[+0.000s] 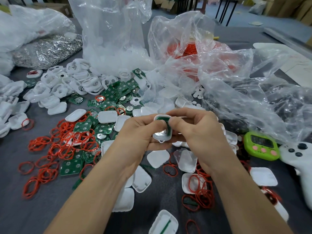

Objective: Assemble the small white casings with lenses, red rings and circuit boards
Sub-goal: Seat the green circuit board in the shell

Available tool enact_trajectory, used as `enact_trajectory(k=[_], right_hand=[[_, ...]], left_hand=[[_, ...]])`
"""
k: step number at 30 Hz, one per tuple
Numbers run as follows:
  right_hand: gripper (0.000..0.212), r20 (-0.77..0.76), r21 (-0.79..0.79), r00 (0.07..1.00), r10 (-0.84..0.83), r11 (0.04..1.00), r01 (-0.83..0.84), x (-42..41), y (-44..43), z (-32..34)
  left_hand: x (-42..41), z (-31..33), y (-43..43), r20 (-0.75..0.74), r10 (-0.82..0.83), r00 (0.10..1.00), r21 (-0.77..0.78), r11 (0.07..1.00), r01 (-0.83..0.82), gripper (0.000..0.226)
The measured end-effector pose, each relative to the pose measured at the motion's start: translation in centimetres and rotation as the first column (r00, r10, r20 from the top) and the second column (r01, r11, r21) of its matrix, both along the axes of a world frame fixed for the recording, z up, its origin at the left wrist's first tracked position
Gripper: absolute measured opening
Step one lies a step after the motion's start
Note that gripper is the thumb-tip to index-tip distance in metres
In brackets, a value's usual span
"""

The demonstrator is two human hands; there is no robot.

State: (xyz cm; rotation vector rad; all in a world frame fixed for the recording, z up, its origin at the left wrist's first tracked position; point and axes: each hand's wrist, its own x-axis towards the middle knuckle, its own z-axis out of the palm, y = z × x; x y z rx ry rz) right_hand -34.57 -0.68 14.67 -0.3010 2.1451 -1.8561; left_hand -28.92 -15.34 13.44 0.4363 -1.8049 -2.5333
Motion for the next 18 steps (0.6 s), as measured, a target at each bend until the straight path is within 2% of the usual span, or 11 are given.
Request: enact_trajectory(k=[4,8,12,18], right_hand=[[0.019,-0.126,0.1,0.991,-0.053,0.993,0.066,0.4,-0.4,-0.3],[0.01,-0.175,0.105,0.979,-0.105,0.987,0.124,0.6,-0.4,-0.3],[0.01,-0.182,0.101,0.972,-0.152,0.98,0.172,0.7,-0.6,-0.5],[0.011,-0.137,0.07,0.985,-0.104,0.991,0.114,0.3,-0.5,-0.6]], left_hand=[[0.0,-0.5,0.0,-0.041,-0.023,0.999,-0.055,0.998,0.02,0.03],[0.0,-0.8,-0.4,-0.075,-0.08,0.994,-0.061,0.995,0.075,0.029],[-0.1,-1.1,-0.6,-0.076,-0.113,0.991,-0.052,0.993,0.11,0.024],[-0.5,-1.4,-0.6,-0.067,-0.095,0.993,-0.031,0.995,0.093,0.023]])
